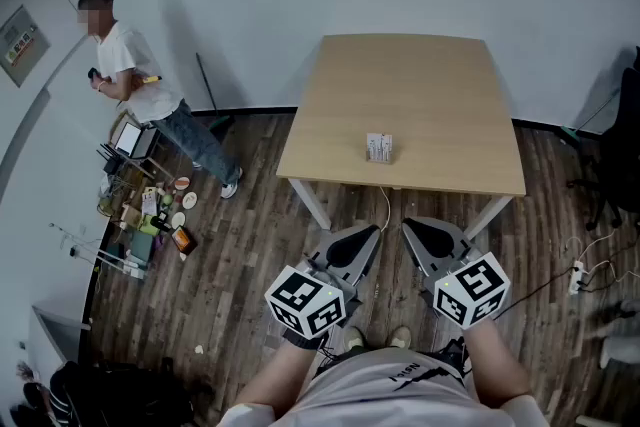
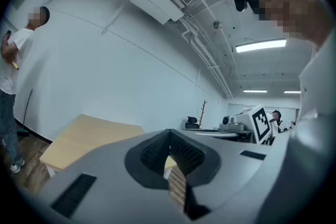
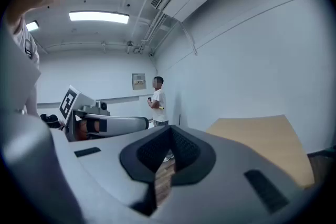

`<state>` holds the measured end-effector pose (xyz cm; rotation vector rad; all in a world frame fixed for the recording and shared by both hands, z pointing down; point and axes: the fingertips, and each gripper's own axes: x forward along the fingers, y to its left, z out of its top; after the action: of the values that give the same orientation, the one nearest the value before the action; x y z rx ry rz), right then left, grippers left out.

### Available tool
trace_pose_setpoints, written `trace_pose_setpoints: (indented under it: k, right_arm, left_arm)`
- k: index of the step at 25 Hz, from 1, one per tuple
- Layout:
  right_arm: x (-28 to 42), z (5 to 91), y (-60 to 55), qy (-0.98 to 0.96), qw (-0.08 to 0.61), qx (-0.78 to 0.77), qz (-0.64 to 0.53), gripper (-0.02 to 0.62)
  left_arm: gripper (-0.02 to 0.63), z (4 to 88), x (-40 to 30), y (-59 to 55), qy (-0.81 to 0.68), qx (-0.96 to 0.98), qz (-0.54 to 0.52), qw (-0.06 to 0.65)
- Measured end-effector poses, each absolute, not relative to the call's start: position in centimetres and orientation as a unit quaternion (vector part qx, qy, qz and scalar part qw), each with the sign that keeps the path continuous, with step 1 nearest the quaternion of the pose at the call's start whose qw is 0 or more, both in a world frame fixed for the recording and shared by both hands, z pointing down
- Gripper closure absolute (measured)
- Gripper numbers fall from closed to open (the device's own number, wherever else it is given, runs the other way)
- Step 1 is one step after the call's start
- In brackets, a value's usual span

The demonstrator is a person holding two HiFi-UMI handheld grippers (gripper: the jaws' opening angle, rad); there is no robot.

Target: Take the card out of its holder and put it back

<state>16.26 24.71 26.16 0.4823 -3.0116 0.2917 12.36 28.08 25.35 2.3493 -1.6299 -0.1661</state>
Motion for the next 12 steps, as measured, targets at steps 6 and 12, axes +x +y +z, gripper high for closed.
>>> trace_pose_setpoints:
  k: [6,12]
  right_arm:
    - [16.44,25.62,24.39,-0.982,0.038,0.158,0.094,0.583]
    - [16.57,25.88,24.38,-0.981,0.031,0.158,0.105,0.583]
  left_arm:
    - [0.594,25.15,12.59,27.73,-0.563,0.813,-0.057,0.138]
    - [0.594,25.69,12.63,27.48,-0.563,0.813,-0.053,0.14]
